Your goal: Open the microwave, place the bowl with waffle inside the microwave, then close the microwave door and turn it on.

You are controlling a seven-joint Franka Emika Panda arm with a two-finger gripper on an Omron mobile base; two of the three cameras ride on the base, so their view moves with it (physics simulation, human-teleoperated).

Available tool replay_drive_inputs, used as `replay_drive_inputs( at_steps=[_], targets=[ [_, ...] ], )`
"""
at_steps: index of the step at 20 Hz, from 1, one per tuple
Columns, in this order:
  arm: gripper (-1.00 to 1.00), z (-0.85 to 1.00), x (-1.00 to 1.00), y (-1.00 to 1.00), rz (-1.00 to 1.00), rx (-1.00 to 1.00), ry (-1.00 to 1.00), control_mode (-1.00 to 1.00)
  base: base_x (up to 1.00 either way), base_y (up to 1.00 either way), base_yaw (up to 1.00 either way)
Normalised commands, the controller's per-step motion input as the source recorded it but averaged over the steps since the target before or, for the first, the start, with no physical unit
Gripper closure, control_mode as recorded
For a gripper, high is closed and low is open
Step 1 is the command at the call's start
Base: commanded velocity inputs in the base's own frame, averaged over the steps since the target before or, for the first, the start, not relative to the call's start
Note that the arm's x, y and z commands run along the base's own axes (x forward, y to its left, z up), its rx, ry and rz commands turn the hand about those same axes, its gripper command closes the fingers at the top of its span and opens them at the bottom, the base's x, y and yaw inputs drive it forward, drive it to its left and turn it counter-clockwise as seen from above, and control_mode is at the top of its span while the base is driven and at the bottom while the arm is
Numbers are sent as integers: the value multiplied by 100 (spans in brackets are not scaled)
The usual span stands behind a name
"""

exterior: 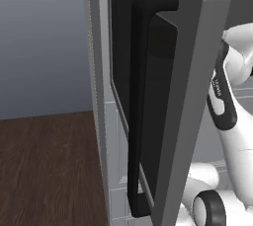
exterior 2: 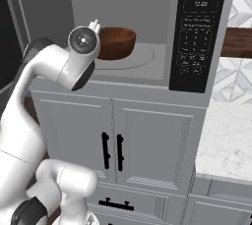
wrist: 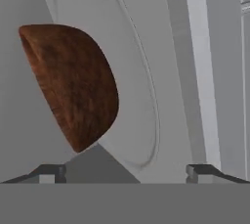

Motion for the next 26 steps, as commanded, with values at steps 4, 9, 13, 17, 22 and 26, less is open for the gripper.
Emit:
replay_drive_inputs(
  at_steps=[4, 9, 13, 17, 22, 26],
  targets=[
    [-100, 44, -100, -2, 0, 0, 0, -100, 0, 0, 0],
    [-100, 39, -99, -12, 0, -1, 0, -100, 0, 0, 0],
    [-100, 16, -75, -26, 0, 0, 0, -100, 0, 0, 0],
    [-100, 1, -49, -21, 0, 0, 5, -100, 0, 0, 0],
    [-100, 0, -34, -4, 0, 0, 12, -100, 0, 0, 0],
    [-100, -4, -27, 0, 0, 0, 10, -100, 0, 0, 0]
  ],
)
